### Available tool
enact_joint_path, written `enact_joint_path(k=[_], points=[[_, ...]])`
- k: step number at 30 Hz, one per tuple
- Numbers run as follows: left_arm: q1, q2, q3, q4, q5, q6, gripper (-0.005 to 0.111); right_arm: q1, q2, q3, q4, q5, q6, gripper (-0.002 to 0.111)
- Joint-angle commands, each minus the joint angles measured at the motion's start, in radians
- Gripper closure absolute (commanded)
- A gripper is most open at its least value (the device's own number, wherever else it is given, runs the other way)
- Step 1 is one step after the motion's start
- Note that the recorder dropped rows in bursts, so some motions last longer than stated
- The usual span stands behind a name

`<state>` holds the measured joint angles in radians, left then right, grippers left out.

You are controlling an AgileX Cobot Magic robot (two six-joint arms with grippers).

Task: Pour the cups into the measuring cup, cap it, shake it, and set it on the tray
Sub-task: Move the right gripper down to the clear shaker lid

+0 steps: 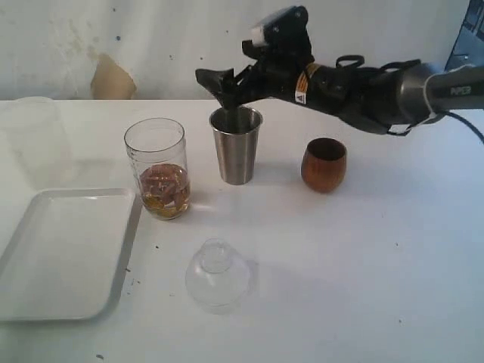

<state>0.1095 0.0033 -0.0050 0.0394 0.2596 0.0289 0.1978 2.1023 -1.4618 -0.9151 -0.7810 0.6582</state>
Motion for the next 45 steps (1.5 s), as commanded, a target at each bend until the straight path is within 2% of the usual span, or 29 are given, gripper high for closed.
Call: enact_joint_path(k=[1, 8, 13, 17, 19, 25, 30, 34, 41, 45], points=[[-0.001, -0.003, 0.005, 0.005, -0.012, -0.001, 0.107, 0.001, -0.119, -0.003, -0.097, 0.0, 0.15, 0.003], [-0.001, -0.003, 0.005, 0.005, -0.012, -0.001, 0.107, 0.001, -0.283, -0.003, -0.393, 0.114, 0.466, 0.003], [-0.001, -0.003, 0.005, 0.005, -0.012, -0.001, 0.107, 0.001, -0.36, -0.003, -0.604, 0.093, 0.68, 0.003], [-0.001, -0.003, 0.005, 0.005, -0.012, -0.001, 0.107, 0.001, -0.417, -0.003, -0.829, 0.077, 0.943, 0.003], [-0.001, -0.003, 0.005, 0.005, -0.012, -0.001, 0.107, 0.001, -0.435, 0.013, -0.829, 0.037, 1.021, 0.003], [-0.001, -0.003, 0.005, 0.005, -0.012, -0.001, 0.107, 0.011, -0.454, 0.06, -0.829, -0.135, 1.07, 0.003], [-0.001, -0.003, 0.005, 0.005, -0.012, -0.001, 0.107, 0.011, -0.471, 0.138, -0.829, -0.156, 1.012, 0.003], [-0.001, -0.003, 0.005, 0.005, -0.012, -0.001, 0.107, 0.011, -0.525, 0.21, -0.829, 0.062, 0.957, 0.003], [-0.001, -0.003, 0.005, 0.005, -0.012, -0.001, 0.107, 0.064, -0.659, 0.343, -0.829, 0.671, 0.961, 0.003], [-0.001, -0.003, 0.005, 0.005, -0.012, -0.001, 0.107, 0.083, -0.713, 0.416, -0.829, 0.882, 0.993, 0.003]])
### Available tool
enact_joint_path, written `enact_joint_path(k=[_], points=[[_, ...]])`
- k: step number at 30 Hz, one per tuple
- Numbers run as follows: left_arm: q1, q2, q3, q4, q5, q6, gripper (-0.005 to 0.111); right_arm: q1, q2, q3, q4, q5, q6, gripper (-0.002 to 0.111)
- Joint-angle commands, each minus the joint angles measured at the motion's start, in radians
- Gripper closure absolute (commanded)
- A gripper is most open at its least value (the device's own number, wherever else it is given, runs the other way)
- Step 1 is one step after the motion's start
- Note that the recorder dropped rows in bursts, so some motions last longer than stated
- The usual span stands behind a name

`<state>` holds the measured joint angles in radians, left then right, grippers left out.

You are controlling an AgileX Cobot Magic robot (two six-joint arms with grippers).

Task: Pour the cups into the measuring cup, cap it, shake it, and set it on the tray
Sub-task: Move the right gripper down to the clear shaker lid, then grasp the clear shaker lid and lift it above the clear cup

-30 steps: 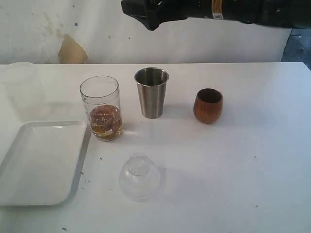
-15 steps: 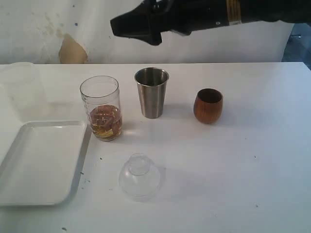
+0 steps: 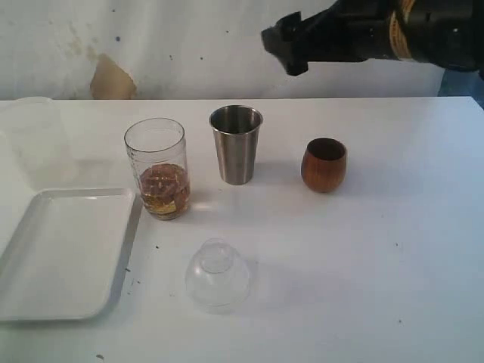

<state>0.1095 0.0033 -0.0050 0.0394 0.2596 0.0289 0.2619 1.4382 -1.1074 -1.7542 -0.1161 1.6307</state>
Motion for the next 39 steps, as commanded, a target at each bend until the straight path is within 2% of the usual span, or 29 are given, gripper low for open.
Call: enact_joint_path(k=[1, 3, 5, 7, 13, 16, 18, 22, 24, 29, 33, 39], points=[[-0.001, -0.003, 0.005, 0.005, -0.012, -0.001, 0.107, 0.021, -0.056, 0.075, 0.01, 0.269, 0.021, 0.003], [-0.001, -0.003, 0.005, 0.005, -0.012, -0.001, 0.107, 0.028, -0.07, 0.104, 0.062, 0.403, -0.037, 0.003], [-0.001, -0.003, 0.005, 0.005, -0.012, -0.001, 0.107, 0.028, -0.077, 0.109, 0.349, 0.505, -0.234, 0.003], [-0.001, -0.003, 0.005, 0.005, -0.012, -0.001, 0.107, 0.028, -0.08, 0.086, 0.749, 0.638, -0.585, 0.003], [-0.001, -0.003, 0.005, 0.005, -0.012, -0.001, 0.107, 0.028, -0.042, -0.034, 1.56, 0.906, -1.368, 0.003], [-0.001, -0.003, 0.005, 0.005, -0.012, -0.001, 0.107, 0.034, -0.034, -0.072, 1.856, 1.013, -1.643, 0.003], [-0.001, -0.003, 0.005, 0.005, -0.012, -0.001, 0.107, 0.058, -0.029, -0.081, 1.964, 1.056, -1.734, 0.003], [-0.001, -0.003, 0.005, 0.005, -0.012, -0.001, 0.107, 0.146, -0.007, -0.081, 1.997, 1.04, -1.767, 0.003], [-0.001, -0.003, 0.005, 0.005, -0.012, -0.001, 0.107, 0.224, 0.041, -0.081, 1.985, 1.007, -1.765, 0.003], [-0.001, -0.003, 0.005, 0.005, -0.012, -0.001, 0.107, 0.353, 0.234, -0.168, 1.975, 0.994, -1.759, 0.003], [-0.001, -0.003, 0.005, 0.005, -0.012, -0.001, 0.107, 0.396, 0.344, -0.22, 1.956, 0.994, -1.759, 0.003], [-0.001, -0.003, 0.005, 0.005, -0.012, -0.001, 0.107, 0.397, 0.44, -0.257, 1.843, 0.955, -1.695, 0.003]])
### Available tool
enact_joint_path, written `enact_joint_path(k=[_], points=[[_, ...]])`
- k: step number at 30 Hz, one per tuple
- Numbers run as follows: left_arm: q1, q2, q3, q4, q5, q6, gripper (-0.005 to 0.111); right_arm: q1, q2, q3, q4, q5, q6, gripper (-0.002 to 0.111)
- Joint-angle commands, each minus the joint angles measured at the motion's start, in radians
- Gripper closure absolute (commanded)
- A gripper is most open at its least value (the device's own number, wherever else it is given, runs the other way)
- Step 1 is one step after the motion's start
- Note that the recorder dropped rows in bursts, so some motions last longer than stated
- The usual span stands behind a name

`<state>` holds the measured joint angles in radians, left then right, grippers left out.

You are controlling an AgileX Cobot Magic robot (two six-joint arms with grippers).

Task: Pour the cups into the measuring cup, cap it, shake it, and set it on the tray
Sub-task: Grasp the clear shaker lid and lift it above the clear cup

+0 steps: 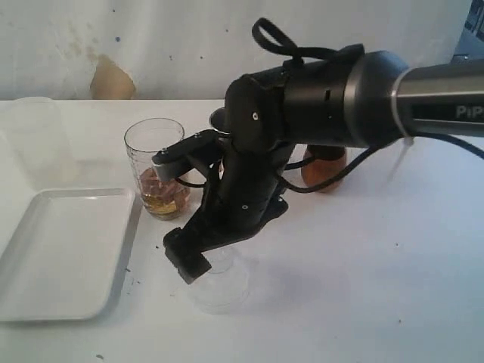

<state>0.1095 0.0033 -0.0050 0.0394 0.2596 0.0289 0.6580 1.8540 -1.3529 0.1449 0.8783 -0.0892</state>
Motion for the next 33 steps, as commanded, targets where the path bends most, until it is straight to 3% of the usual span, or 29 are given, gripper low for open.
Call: enact_joint_path(k=[1, 8, 13, 17, 24, 29, 33], points=[[-0.001, -0.003, 0.005, 0.005, -0.012, -0.001, 0.107, 0.001, 0.032, -0.011, -0.064, -0.056, 0.022, 0.003], [-0.001, -0.003, 0.005, 0.005, -0.012, -0.001, 0.107, 0.001, 0.053, -0.011, -0.064, -0.1, 0.046, 0.003], [-0.001, -0.003, 0.005, 0.005, -0.012, -0.001, 0.107, 0.001, 0.069, -0.011, -0.064, -0.09, 0.048, 0.013], [-0.001, -0.003, 0.005, 0.005, -0.012, -0.001, 0.107, 0.001, 0.076, -0.011, -0.062, -0.093, 0.071, 0.03], [-0.001, -0.003, 0.005, 0.005, -0.012, -0.001, 0.107, 0.001, 0.076, -0.011, -0.064, -0.096, 0.095, 0.078], [-0.001, -0.003, 0.005, 0.005, -0.012, -0.001, 0.107, 0.001, 0.076, -0.017, -0.064, -0.081, 0.089, 0.105], [-0.001, -0.003, 0.005, 0.005, -0.012, -0.001, 0.107, 0.001, 0.067, -0.088, -0.072, 0.011, 0.089, 0.108]])
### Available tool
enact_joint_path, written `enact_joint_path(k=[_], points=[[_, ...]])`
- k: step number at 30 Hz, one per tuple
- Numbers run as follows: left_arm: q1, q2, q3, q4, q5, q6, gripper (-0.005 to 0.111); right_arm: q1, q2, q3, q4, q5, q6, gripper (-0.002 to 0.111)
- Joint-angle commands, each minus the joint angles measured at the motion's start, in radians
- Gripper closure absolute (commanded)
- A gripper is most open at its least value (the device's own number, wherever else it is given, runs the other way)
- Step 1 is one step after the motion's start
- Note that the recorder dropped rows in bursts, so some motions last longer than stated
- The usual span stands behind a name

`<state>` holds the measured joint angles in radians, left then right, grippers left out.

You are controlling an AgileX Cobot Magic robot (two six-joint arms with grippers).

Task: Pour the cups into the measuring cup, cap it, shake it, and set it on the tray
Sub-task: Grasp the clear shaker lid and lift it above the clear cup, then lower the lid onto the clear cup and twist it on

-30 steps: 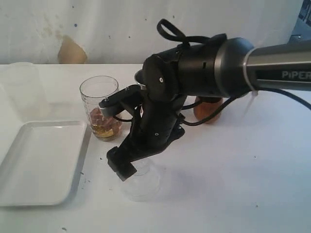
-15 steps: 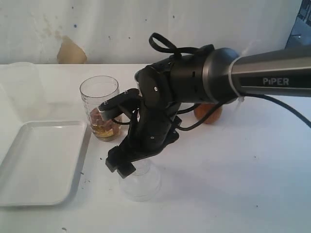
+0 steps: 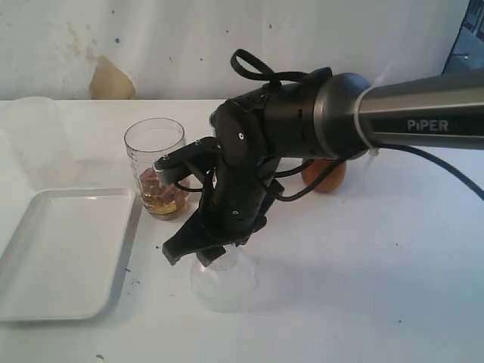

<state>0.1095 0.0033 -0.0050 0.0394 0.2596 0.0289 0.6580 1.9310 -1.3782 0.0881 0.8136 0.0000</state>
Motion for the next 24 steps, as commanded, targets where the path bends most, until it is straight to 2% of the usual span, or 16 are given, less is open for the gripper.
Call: enact_joint_path(k=[1, 7, 15, 24], points=[[-0.001, -0.003, 0.005, 0.005, -0.012, -0.001, 0.107, 0.001, -0.013, -0.087, -0.016, 0.1, 0.0, 0.108], [-0.001, -0.003, 0.005, 0.005, -0.012, -0.001, 0.107, -0.003, -0.03, -0.306, -0.036, 0.238, 0.016, 0.108], [-0.001, -0.003, 0.005, 0.005, -0.012, -0.001, 0.107, -0.036, 0.003, -0.56, -0.035, 0.305, 0.062, 0.108], [-0.001, -0.003, 0.005, 0.005, -0.012, -0.001, 0.107, -0.05, 0.185, -0.858, -0.037, 0.325, 0.083, 0.108]])
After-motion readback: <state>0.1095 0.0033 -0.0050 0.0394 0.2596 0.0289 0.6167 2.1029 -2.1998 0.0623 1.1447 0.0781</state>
